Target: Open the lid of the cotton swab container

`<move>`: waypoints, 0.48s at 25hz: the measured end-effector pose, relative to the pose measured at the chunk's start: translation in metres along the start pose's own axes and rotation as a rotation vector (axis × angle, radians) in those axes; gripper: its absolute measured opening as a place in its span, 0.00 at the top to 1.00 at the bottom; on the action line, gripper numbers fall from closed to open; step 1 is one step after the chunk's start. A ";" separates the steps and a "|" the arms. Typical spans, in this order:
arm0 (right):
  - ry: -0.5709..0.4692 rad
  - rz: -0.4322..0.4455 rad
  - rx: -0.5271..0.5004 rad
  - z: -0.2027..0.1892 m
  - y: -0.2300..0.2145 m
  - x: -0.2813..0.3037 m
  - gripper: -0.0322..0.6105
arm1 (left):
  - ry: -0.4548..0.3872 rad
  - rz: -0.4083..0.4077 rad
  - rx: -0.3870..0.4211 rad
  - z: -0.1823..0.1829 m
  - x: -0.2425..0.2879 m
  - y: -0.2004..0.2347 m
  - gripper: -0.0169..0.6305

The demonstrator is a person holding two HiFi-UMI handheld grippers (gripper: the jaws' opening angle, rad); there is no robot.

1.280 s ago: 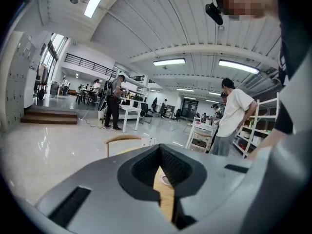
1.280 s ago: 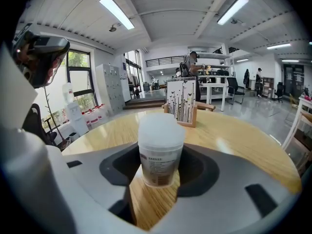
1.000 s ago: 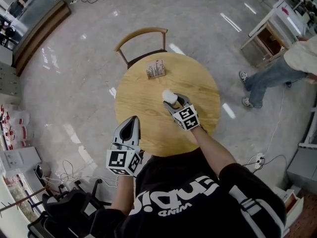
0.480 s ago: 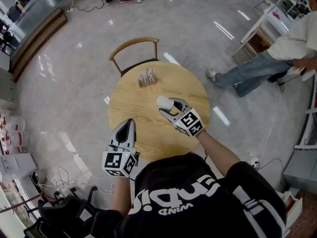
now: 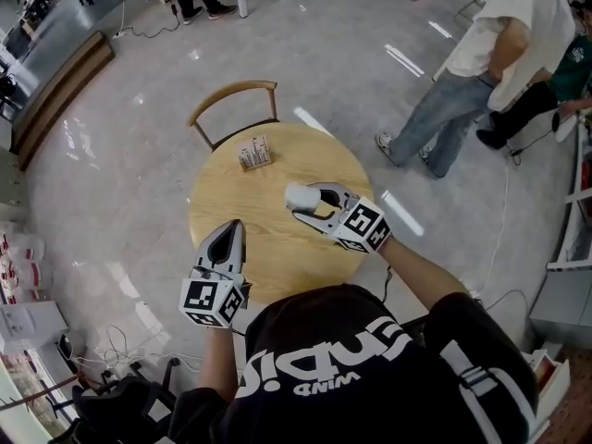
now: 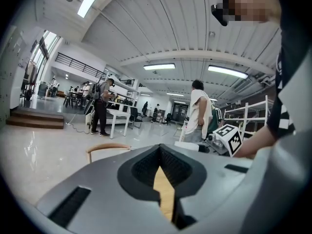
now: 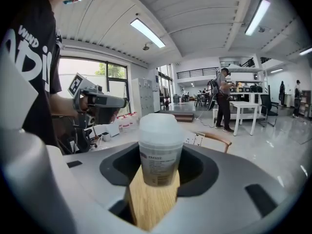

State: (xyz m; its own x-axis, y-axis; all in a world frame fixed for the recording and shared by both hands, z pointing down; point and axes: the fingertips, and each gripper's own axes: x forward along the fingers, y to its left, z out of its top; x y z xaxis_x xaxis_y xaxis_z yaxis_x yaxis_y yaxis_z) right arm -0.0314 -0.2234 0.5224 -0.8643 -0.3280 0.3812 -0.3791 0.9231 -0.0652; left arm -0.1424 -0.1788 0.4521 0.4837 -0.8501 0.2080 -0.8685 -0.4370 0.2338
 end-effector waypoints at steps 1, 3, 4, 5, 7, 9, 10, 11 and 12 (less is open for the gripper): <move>-0.001 0.013 -0.002 0.002 0.003 -0.005 0.63 | 0.001 -0.012 0.008 0.001 0.001 -0.004 0.96; -0.002 0.037 -0.003 0.003 0.007 -0.016 0.63 | 0.005 -0.037 0.025 0.001 0.004 -0.012 0.96; -0.004 0.047 -0.002 0.005 0.009 -0.021 0.63 | 0.007 -0.049 0.032 0.002 0.006 -0.016 0.96; -0.008 0.059 0.001 0.006 0.010 -0.025 0.63 | 0.008 -0.061 0.037 0.003 0.008 -0.020 0.96; -0.021 0.084 0.004 0.012 0.012 -0.035 0.63 | 0.013 -0.086 0.051 0.006 0.011 -0.028 0.96; -0.033 0.105 -0.002 0.018 0.015 -0.044 0.63 | 0.016 -0.113 0.064 0.008 0.014 -0.036 0.96; -0.036 0.110 -0.008 0.020 0.016 -0.048 0.63 | 0.015 -0.126 0.070 0.009 0.015 -0.040 0.96; -0.039 0.111 -0.014 0.022 0.016 -0.051 0.63 | 0.014 -0.136 0.075 0.010 0.015 -0.044 0.96; -0.041 0.112 -0.019 0.023 0.016 -0.053 0.63 | 0.012 -0.145 0.080 0.011 0.016 -0.047 0.96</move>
State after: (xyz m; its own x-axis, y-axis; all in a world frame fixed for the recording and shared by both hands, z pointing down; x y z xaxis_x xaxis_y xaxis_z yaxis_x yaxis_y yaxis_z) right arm 0.0010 -0.1958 0.4804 -0.9139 -0.2301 0.3344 -0.2732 0.9580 -0.0873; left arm -0.0951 -0.1749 0.4344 0.6052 -0.7732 0.1893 -0.7953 -0.5770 0.1860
